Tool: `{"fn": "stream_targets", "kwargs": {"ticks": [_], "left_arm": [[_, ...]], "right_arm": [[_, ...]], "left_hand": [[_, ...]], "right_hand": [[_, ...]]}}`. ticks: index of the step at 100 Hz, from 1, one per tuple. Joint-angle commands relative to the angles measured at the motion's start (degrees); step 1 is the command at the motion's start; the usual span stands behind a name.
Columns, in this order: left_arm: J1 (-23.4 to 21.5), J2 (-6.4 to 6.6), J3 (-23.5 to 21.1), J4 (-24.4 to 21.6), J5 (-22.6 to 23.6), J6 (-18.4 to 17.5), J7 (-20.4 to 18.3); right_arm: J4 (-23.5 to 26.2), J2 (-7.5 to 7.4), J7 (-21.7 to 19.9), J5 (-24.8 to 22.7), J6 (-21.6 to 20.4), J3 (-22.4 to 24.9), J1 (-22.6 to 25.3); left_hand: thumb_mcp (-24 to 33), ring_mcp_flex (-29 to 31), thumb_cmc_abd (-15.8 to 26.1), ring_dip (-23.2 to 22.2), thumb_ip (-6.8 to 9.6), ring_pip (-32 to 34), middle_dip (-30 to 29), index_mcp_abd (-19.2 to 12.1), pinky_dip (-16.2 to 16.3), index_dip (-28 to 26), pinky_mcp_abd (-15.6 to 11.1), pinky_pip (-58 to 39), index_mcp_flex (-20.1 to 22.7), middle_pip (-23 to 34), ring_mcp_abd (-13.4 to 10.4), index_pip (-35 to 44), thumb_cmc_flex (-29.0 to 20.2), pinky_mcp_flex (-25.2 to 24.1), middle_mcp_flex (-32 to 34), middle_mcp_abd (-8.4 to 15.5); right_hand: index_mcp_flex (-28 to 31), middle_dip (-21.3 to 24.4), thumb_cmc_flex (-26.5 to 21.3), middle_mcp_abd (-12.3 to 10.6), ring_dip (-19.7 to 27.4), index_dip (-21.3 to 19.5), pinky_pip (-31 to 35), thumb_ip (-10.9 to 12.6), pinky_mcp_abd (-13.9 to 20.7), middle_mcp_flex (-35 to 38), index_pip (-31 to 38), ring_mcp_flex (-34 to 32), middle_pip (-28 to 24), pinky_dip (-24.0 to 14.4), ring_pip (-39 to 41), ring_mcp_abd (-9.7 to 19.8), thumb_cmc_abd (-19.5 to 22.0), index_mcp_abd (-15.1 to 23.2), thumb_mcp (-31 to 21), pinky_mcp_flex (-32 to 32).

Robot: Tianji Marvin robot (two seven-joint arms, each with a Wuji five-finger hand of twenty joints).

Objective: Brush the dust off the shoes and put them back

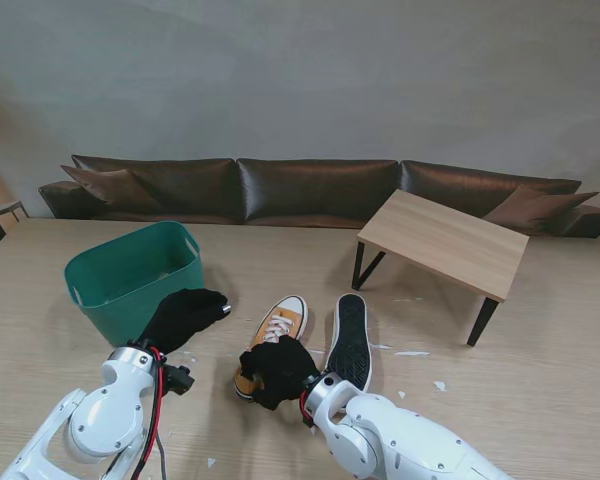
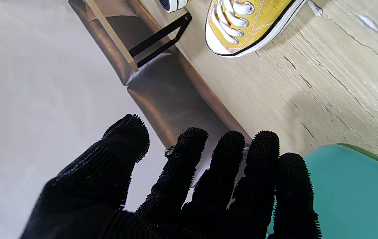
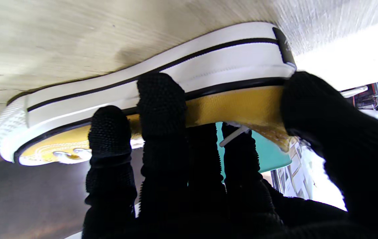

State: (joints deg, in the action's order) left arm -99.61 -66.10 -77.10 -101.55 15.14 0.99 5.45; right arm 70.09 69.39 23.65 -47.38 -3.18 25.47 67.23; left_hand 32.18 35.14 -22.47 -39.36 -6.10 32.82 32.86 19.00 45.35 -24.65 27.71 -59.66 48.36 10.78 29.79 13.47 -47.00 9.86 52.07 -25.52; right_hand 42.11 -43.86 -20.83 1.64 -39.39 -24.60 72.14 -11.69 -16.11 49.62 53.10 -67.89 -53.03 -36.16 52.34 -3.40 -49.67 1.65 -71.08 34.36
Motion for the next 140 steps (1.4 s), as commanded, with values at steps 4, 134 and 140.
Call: {"fn": "stream_targets", "kwargs": {"ticks": [4, 134, 140], "left_arm": [[-0.5, -0.07, -0.1, -0.4, -0.3, -0.1, -1.2], [-0.8, 1.21, 1.1, -2.8, -0.2, -0.8, -6.5], [-1.1, 1.40, 1.0, -3.2, 0.1, -0.8, -7.2]], "right_arm": [[1.4, -0.19, -0.6, 0.2, -0.1, 1.6, 1.7], [25.3, -3.70, -10.8, 10.0, -1.2, 33.1, 21.2], [25.9, -3.81, -10.8, 10.2, -1.5, 35.1, 23.0]], "left_hand": [[-1.0, 2.2, 2.4, -0.9, 1.89, 0.7, 0.8, -0.7, 1.2, -0.5, -0.6, -3.9, 1.9, 0.5, 2.4, 0.5, 0.5, 0.1, 1.0, -1.0], [-3.2, -2.3, 2.2, 4.3, 1.98, -9.4, -4.3, -2.4, -3.8, -0.4, -1.4, 11.5, 0.3, -1.8, 0.3, -0.1, 0.0, -4.1, -3.1, 1.1], [-3.4, -2.5, 2.2, 4.7, 1.96, -10.0, -4.6, -2.7, -4.0, -0.3, -1.6, 12.5, 0.1, -1.9, 0.1, -0.2, 0.1, -4.1, -3.2, 1.2]], "right_hand": [[-1.3, 2.0, 1.1, -2.4, 0.8, -2.5, -1.6, 2.0, 1.2, -3.6, -1.3, 2.7, 1.3, 0.9, -1.8, 0.6, 1.0, 1.4, -2.0, -0.7], [-10.2, 18.2, 8.0, 0.7, 13.7, 0.3, -17.9, 5.1, -3.3, -12.3, -15.6, 20.6, 19.3, 4.2, -28.6, -7.7, 15.3, 3.4, 14.1, -15.1], [-10.4, 18.3, 8.2, 0.7, 13.8, 0.3, -18.2, 5.2, -3.3, -12.7, -16.0, 21.0, 19.5, 4.2, -29.0, -7.9, 15.6, 3.5, 14.5, -15.5]]}}
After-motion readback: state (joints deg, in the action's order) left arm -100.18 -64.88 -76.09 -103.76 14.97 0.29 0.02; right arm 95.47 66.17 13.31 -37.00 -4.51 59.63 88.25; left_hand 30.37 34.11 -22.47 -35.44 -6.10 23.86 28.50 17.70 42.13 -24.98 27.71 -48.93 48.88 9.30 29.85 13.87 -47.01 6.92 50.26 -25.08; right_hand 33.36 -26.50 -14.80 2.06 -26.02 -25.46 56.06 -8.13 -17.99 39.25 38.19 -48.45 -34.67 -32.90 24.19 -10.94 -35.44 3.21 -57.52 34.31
